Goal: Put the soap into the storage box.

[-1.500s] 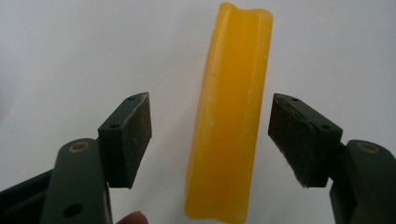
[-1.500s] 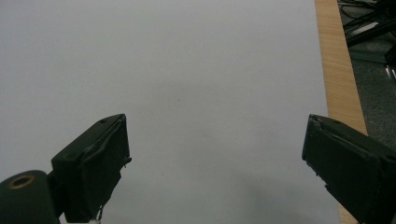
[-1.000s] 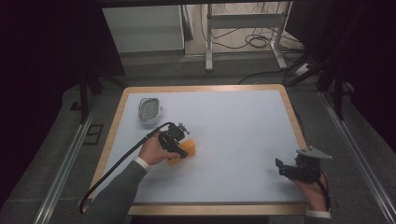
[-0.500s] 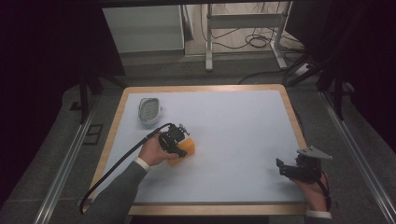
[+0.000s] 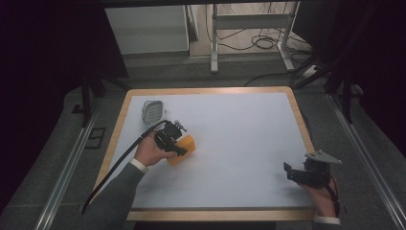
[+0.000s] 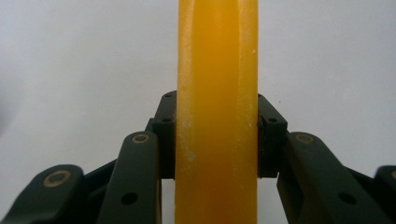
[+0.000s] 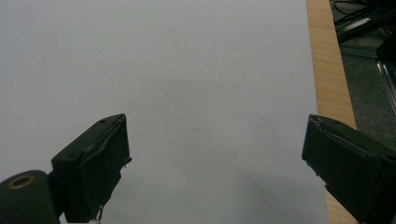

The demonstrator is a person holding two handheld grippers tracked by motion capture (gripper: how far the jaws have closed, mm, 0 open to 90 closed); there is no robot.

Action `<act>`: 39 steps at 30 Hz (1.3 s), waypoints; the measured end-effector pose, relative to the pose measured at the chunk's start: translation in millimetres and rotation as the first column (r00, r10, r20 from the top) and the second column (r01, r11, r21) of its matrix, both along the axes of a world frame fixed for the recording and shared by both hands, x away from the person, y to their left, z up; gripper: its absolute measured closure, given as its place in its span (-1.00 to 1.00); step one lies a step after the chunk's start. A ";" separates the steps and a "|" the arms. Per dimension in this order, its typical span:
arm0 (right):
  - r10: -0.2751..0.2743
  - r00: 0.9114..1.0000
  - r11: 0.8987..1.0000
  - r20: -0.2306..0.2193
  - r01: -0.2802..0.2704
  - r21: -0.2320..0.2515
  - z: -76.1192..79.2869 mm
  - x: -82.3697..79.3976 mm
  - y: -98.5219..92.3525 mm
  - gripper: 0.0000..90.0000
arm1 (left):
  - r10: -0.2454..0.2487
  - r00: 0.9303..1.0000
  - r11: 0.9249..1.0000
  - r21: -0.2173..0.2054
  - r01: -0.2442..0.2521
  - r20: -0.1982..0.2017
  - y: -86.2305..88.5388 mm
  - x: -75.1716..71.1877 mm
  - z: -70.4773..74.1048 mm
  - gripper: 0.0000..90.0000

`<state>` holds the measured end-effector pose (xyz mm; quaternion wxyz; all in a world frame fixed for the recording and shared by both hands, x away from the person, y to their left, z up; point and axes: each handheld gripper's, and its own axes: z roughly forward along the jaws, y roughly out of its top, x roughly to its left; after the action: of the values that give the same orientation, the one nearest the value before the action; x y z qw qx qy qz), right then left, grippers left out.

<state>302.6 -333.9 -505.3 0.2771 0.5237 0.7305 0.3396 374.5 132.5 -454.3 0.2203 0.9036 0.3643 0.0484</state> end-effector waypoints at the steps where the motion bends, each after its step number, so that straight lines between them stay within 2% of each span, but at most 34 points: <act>1: 0.002 1.000 1.000 -0.001 -0.002 0.000 0.0 0.0 0.0 -0.83 | 0.008 1.000 1.000 -0.007 -0.008 0.001 2.1 0.5 1.8 0.36; 5: 0.001 1.000 1.000 -0.002 -0.001 0.000 -0.1 0.1 0.0 -0.83 | 0.023 1.000 1.000 -0.014 -0.023 0.008 8.5 2.2 7.0 0.36; 12: 0.001 1.000 1.000 -0.001 -0.001 0.000 0.0 0.0 0.0 -0.83 | 0.022 1.000 1.000 -0.019 -0.022 0.012 12.3 2.2 12.1 0.36; 19: -0.003 1.000 1.000 0.000 0.003 0.002 -0.2 0.0 -0.5 -0.83 | 0.032 0.999 0.999 -0.025 -0.031 0.037 14.7 3.1 22.4 0.36; 28: -0.005 1.000 1.000 -0.001 0.005 0.000 -0.4 0.1 -0.8 -0.83 | 0.049 0.998 0.998 -0.030 -0.048 0.042 22.8 8.3 30.5 0.36; 39: -0.003 1.000 1.000 -0.002 0.003 0.000 -0.2 0.0 -0.3 -0.83 | 0.086 0.995 0.996 -0.037 -0.084 0.057 35.4 14.2 39.2 0.36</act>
<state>302.6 -334.2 -505.5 0.2769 0.5252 0.7299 0.3388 388.7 167.9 -415.2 0.2443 0.8816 0.3964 0.0778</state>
